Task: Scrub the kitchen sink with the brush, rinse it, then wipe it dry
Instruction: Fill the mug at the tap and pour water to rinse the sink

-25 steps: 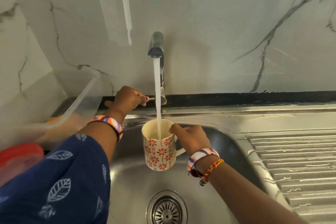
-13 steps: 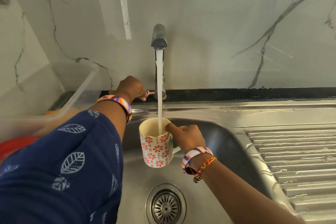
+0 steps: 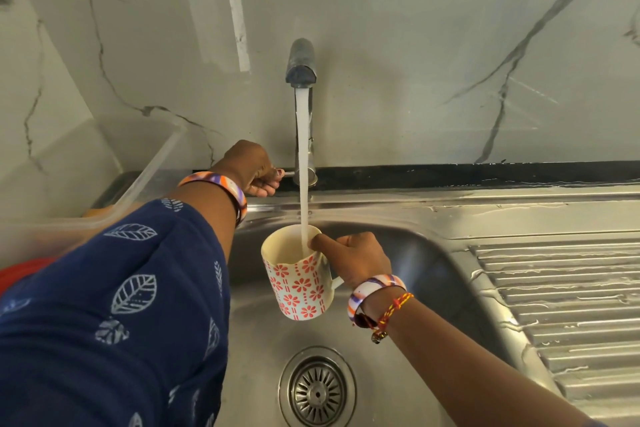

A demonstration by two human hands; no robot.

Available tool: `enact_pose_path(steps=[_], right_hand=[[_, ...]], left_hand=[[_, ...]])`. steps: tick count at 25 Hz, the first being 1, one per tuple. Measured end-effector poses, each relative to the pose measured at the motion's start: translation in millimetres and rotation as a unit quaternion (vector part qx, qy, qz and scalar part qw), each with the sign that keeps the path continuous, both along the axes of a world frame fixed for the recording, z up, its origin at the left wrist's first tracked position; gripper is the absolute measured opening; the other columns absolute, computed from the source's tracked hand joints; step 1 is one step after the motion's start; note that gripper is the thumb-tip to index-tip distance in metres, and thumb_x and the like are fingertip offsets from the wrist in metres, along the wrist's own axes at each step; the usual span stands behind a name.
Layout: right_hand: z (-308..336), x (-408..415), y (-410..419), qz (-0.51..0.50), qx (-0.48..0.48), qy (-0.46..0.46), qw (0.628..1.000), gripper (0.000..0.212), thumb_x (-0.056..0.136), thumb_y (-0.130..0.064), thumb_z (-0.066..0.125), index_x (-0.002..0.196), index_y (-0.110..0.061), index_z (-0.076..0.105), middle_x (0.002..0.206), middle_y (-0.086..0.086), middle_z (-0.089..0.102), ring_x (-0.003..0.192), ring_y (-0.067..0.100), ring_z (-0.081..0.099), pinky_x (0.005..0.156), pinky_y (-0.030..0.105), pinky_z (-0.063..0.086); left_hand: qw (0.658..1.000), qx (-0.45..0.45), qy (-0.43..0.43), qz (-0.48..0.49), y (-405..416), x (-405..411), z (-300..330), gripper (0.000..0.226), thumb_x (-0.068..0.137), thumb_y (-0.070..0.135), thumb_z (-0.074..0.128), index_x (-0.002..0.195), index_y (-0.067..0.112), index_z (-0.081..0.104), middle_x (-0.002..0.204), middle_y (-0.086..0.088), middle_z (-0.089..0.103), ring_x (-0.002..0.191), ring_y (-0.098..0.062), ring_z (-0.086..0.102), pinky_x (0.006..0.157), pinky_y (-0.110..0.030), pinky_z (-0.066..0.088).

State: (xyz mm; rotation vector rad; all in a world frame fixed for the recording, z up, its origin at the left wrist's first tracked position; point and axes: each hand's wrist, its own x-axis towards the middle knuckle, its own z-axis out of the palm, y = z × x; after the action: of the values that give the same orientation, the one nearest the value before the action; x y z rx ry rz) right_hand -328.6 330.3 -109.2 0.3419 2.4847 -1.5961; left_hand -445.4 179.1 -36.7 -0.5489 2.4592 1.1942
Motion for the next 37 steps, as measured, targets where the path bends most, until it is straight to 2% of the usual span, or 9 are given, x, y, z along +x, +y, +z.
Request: enact_pose_path(steps=[9,14,20,29,37], right_hand=[[0.9,0.1,-2.9,0.008,-0.001,0.003,1.000,0.036,0.080,-0.047,0.063,0.056,-0.021,0.061,0.060,-0.007,0.060,0.058,0.007,0.054,0.055,0.019,0.041],[-1.1,-1.3,-4.0,0.007,0.004,0.007,1.000,0.037,0.080,-0.047,0.063,0.055,-0.020,0.061,0.059,-0.006,0.060,0.059,0.008,0.055,0.058,0.022,0.043],[-1.7,-1.3,-2.8,-0.002,-0.005,0.009,1.000,0.037,0.079,-0.047,0.064,0.052,-0.021,0.061,0.059,-0.005,0.062,0.059,0.009,0.056,0.059,0.022,0.044],[-2.4,0.6,-0.3,-0.007,-0.004,0.009,1.000,0.038,0.078,-0.048,0.065,0.051,-0.022,0.060,0.057,-0.006,0.060,0.058,0.008,0.055,0.056,0.020,0.042],[-3.8,2.7,0.5,-0.011,-0.026,0.001,1.000,0.039,0.079,-0.046,0.065,0.050,-0.021,0.059,0.057,-0.006,0.060,0.058,0.009,0.055,0.057,0.020,0.042]], left_hand=[[0.999,-0.027,0.002,0.032,-0.5,-2.9,-3.7,0.026,0.089,0.017,0.062,0.072,0.000,0.054,0.070,-0.011,0.053,0.062,-0.016,0.051,0.062,-0.023,0.046],[0.999,-0.011,0.015,0.043,-0.3,-2.7,-4.7,0.020,0.089,0.010,0.061,0.073,-0.001,0.055,0.072,-0.012,0.053,0.064,-0.017,0.052,0.083,-0.032,0.052],[0.999,-0.014,0.014,0.038,-0.9,-3.9,-4.4,0.022,0.088,0.011,0.062,0.071,-0.001,0.054,0.070,-0.012,0.053,0.061,-0.016,0.051,0.064,-0.024,0.049],[0.998,-0.023,0.035,0.041,-1.4,-4.3,-6.8,0.022,0.088,0.009,0.062,0.071,-0.001,0.054,0.069,-0.012,0.053,0.061,-0.016,0.051,0.071,-0.025,0.050],[0.999,0.002,0.028,0.041,-1.7,0.9,-6.9,0.027,0.089,0.016,0.060,0.069,0.000,0.053,0.068,-0.010,0.052,0.059,-0.015,0.049,0.062,-0.023,0.047]])
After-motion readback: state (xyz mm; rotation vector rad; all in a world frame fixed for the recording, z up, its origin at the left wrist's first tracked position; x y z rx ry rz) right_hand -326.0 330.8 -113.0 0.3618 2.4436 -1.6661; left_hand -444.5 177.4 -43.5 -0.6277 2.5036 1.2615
